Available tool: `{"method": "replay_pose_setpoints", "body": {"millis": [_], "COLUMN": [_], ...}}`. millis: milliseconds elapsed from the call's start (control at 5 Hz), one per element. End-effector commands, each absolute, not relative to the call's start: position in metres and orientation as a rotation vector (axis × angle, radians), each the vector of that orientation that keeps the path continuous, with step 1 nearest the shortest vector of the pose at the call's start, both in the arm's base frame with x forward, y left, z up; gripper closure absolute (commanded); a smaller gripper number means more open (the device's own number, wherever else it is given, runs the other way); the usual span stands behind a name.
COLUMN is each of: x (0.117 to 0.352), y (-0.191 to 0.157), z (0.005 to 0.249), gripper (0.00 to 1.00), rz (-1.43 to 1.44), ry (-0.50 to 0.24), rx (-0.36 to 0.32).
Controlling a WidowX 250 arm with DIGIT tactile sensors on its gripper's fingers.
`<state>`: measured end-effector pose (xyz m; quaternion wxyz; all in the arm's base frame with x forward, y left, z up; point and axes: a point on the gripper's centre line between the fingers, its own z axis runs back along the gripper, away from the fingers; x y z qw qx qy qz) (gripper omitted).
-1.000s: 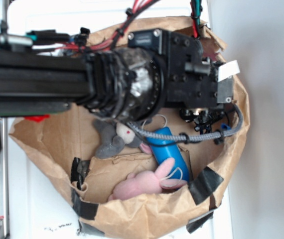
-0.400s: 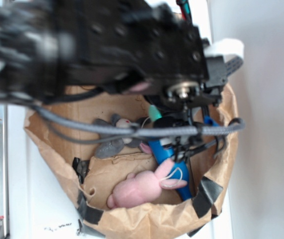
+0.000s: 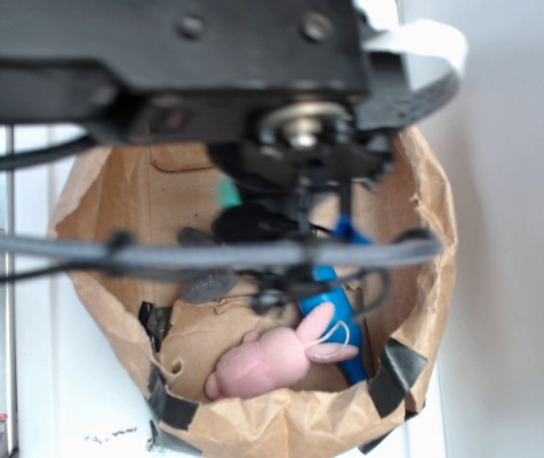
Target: Grab the green ball.
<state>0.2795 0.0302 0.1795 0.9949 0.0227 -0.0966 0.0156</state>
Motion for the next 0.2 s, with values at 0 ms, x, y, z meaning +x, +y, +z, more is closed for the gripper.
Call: {"method": "replay_pose_setpoints", "body": {"millis": [0], "x": [0.2743], "y": [0.0371], "z": [0.2116], "gripper": [0.0], "rz": [0.009], "ry": [-0.281], "rx": [0.078]}}
